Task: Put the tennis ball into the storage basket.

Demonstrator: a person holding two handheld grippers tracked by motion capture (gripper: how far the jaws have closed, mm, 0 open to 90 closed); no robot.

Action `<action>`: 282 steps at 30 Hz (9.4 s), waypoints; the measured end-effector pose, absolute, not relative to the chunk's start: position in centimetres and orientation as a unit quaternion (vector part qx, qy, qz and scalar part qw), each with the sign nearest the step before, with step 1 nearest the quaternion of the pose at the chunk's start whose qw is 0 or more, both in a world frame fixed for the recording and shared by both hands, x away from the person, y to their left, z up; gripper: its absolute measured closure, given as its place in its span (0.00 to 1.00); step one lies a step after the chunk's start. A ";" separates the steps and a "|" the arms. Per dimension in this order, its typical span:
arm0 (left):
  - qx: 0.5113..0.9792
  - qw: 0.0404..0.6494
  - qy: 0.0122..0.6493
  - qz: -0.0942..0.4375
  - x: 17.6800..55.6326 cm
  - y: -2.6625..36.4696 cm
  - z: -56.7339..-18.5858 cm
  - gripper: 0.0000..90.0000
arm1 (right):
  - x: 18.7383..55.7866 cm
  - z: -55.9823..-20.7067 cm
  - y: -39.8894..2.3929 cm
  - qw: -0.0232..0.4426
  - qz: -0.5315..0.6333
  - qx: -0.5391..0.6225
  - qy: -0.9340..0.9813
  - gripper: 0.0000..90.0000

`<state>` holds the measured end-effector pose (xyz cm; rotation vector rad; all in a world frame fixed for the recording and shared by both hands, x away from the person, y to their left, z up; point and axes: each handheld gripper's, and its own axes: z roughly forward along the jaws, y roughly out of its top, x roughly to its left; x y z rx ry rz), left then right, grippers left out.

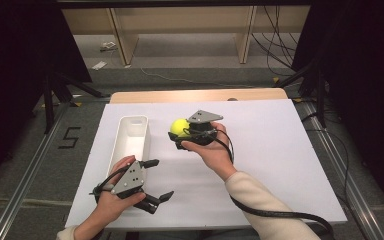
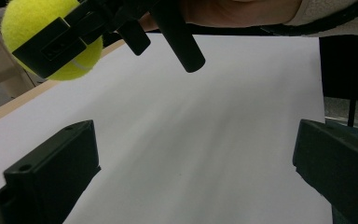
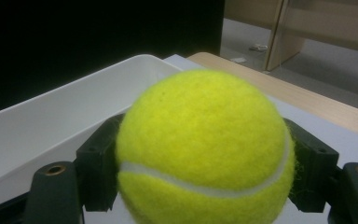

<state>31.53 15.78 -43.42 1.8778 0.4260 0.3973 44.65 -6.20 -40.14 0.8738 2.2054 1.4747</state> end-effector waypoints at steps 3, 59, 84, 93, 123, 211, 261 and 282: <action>0.795 0.554 0.180 0.172 31.6 15.8 -43.4 0.00 | 44.7 -40.1 -6.0 0.173 0.520 0.307 0.778 0.30; 0.796 0.554 0.173 0.175 31.6 15.7 -43.4 0.00 | 44.8 -39.7 -4.1 0.162 0.522 0.293 0.784 0.30; 0.796 0.555 0.171 0.174 31.6 15.7 -43.4 0.00 | 44.9 -39.6 -2.7 0.158 0.521 0.284 0.789 0.30; 0.796 0.554 0.171 0.173 31.6 15.7 -43.4 0.00 | 45.0 -39.4 -2.3 0.158 0.524 0.281 0.788 0.30; 0.797 0.553 0.169 0.173 31.5 15.6 -43.4 0.00 | 45.1 -39.2 -0.9 0.154 0.525 0.271 0.792 0.30; 0.799 0.554 0.163 0.170 31.4 15.5 -43.4 0.00 | 45.6 -38.5 3.5 0.134 0.519 0.242 0.809 0.30; 0.800 0.552 0.159 0.170 31.4 15.4 -43.4 0.00 | 46.3 -38.9 5.4 0.117 0.512 0.231 0.819 0.30; 0.802 0.552 0.156 0.169 31.3 15.3 -43.4 0.00 | 46.7 -39.4 6.3 0.105 0.500 0.226 0.830 0.30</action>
